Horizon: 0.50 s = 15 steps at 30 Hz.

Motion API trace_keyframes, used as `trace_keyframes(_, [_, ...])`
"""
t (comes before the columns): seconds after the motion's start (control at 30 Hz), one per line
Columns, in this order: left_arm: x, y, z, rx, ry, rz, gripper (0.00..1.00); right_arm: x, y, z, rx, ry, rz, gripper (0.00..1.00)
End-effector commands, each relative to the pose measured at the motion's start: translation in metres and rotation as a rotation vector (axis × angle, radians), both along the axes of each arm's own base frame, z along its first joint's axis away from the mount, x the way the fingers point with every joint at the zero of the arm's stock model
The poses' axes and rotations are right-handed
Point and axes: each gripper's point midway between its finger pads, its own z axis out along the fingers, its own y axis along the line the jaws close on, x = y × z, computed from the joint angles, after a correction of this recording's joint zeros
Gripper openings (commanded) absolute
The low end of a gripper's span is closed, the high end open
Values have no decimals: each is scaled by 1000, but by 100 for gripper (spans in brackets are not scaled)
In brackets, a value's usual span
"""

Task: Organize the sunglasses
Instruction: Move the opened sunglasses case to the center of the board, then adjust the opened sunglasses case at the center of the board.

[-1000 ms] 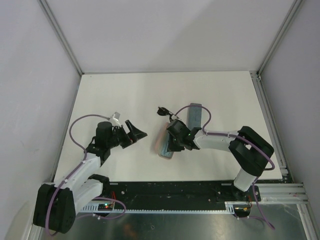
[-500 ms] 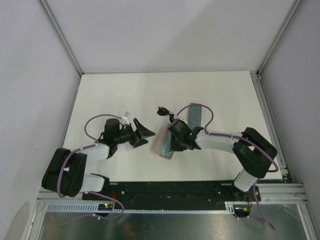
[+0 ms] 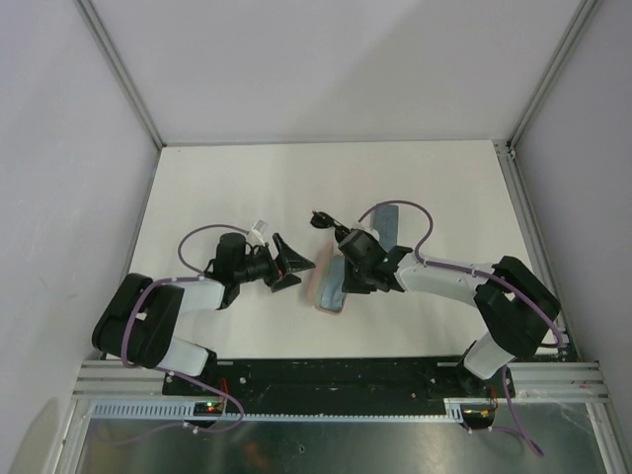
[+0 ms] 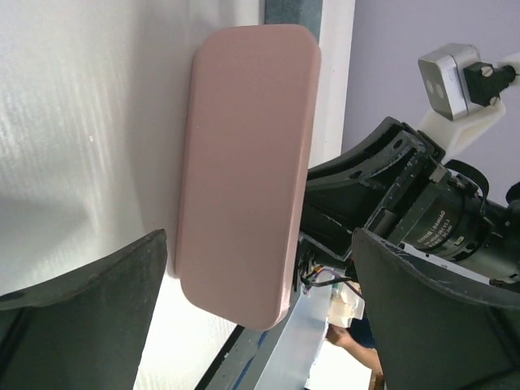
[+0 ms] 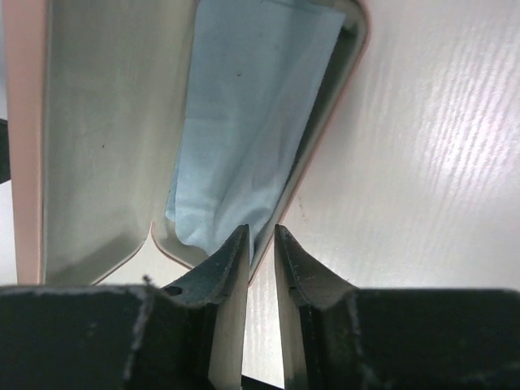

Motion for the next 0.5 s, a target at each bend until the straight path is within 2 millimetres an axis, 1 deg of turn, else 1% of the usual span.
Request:
trace_keyframes(0.0, [11,-10,19,-34,-71,-15,100,7,-12,7,-15,-26,-27,25])
trace_keyframes(0.07, [10,-11,19,-35,-72,-18,100,10,-13,7,-12,-27,-30,27])
trace_keyframes(0.13, [10,-12,19,-37,-74,-22,100,12,-12,5,-7,-25,-27,26])
trace_keyframes(0.23, [9,-13,20,-40,-79,-26,100,14,-12,-3,-7,-5,-25,25])
trace_keyframes(0.47, [5,-12,18,-38,-82,-31,99,15,-11,-16,-18,17,-25,24])
